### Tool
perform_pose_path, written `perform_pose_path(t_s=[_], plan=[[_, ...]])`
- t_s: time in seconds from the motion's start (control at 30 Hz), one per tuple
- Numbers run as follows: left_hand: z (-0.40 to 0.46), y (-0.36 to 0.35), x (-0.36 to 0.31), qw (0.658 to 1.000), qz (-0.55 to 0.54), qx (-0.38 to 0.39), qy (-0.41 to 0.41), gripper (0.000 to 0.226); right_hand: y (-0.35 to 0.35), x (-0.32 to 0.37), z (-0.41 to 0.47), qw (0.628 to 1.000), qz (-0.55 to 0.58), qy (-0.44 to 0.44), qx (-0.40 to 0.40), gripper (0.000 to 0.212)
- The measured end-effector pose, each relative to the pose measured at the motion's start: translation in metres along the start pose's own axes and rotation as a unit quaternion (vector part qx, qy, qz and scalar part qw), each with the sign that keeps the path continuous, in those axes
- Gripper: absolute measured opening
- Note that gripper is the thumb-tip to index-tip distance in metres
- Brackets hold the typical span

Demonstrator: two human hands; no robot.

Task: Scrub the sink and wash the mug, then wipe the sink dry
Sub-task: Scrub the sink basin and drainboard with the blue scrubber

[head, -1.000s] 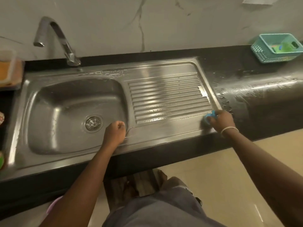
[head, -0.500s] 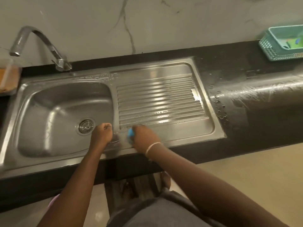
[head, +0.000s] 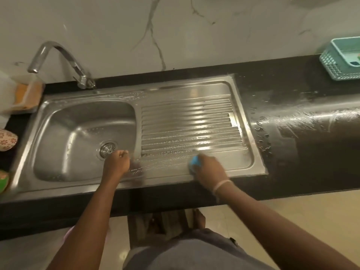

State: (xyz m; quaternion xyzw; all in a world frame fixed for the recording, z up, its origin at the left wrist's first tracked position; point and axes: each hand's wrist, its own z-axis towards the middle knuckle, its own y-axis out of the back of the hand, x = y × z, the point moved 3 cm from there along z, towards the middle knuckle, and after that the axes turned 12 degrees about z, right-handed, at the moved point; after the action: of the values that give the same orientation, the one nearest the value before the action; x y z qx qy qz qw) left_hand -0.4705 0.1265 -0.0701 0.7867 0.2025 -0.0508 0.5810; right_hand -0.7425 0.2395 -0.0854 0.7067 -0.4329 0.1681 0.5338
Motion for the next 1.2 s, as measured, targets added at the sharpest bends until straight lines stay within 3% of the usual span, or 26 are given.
perform_pose_path(t_s=[0.17,0.3,0.4,0.47,0.57,0.63,0.77,0.9,1.0,1.07,1.2], plan=[[0.005,0.006,0.01,1.0,-0.022,0.015,0.011,0.03,-0.112,0.116,0.014,0.982,-0.044,0.116,0.142,0.017],[0.026,0.01,0.016,1.0,-0.021,0.02,-0.003,0.034,-0.113,0.128,0.016,0.98,-0.044,0.116,0.155,0.021],[0.042,0.015,0.027,0.998,-0.042,0.036,-0.005,0.033,-0.06,0.069,0.006,0.995,-0.022,0.037,0.085,0.029],[0.055,0.02,0.041,0.998,-0.056,0.043,-0.004,0.032,-0.006,0.02,-0.001,0.999,0.007,-0.047,-0.01,0.032],[0.07,0.025,0.055,0.996,-0.069,0.06,-0.006,0.031,0.074,-0.028,-0.011,0.976,-0.011,-0.153,-0.157,0.035],[0.078,0.028,0.062,0.995,-0.071,0.07,-0.012,0.032,0.085,-0.03,-0.016,0.964,-0.022,-0.176,-0.199,0.03],[0.093,0.039,0.081,0.995,-0.079,0.059,-0.018,0.03,-0.014,0.031,-0.022,0.989,0.018,-0.1,-0.109,0.012],[0.108,0.052,0.09,0.996,-0.062,0.045,-0.038,0.034,-0.143,0.135,0.003,0.999,0.033,0.0,0.018,0.022],[0.116,0.055,0.084,0.996,-0.063,0.044,-0.05,0.036,-0.192,0.193,0.012,0.993,0.026,0.043,0.103,0.028],[0.122,0.054,0.081,0.995,-0.063,0.042,-0.057,0.036,-0.175,0.18,0.025,0.995,0.063,0.024,0.077,0.029],[0.13,0.041,0.085,0.996,-0.053,0.052,-0.056,0.035,-0.063,0.075,0.038,0.989,0.05,-0.08,-0.113,0.024]])
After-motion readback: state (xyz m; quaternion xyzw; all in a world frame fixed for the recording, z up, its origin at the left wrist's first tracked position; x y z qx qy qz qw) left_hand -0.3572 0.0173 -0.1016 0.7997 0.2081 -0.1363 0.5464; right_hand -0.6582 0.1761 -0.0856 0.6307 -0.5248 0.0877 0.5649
